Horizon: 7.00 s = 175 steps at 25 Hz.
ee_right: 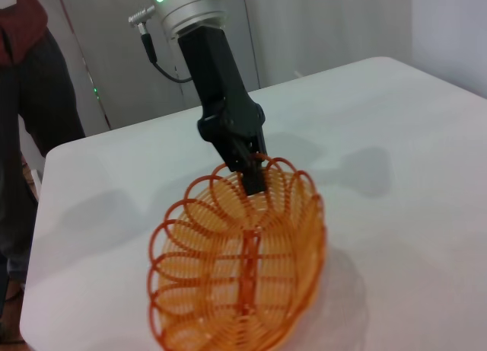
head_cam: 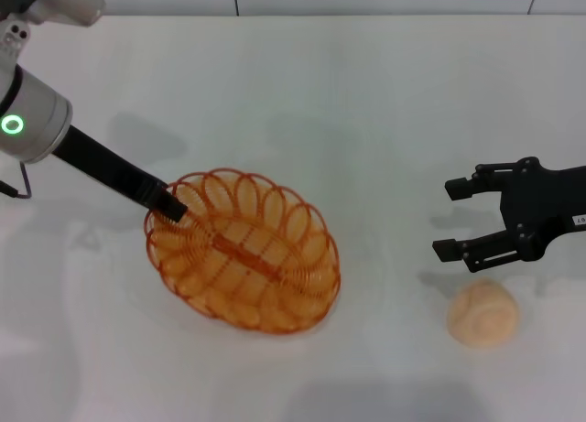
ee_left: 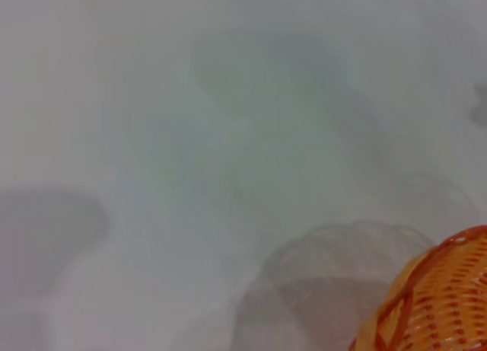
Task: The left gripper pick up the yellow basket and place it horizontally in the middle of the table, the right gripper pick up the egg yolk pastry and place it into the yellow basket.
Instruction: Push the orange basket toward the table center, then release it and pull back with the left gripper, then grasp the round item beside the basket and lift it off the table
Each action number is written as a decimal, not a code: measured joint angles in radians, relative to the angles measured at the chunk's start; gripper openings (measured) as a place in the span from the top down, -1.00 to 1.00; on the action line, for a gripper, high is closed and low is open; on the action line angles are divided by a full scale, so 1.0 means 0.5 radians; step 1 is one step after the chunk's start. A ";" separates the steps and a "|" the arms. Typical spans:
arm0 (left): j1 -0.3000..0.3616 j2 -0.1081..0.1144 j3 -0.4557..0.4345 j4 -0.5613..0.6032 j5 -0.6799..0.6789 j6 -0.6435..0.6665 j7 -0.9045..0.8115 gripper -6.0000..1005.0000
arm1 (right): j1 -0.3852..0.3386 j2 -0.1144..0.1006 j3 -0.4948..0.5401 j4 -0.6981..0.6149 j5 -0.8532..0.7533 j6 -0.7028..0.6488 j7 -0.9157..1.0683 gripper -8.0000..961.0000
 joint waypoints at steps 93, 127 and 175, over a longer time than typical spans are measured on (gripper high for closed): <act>-0.253 -0.061 -0.060 -0.706 -0.123 -0.503 -0.707 0.82 | -0.022 -0.001 0.025 -0.112 0.034 -0.171 0.005 -0.81; -0.247 -0.074 -0.040 -0.702 -0.104 -0.535 -0.707 0.56 | -0.022 -0.002 0.040 -0.116 0.034 -0.166 -0.002 -0.81; 0.362 0.038 -0.440 -0.131 -0.917 -0.400 1.086 -0.74 | -0.076 0.000 -0.060 -0.128 -0.083 -0.016 0.226 -0.77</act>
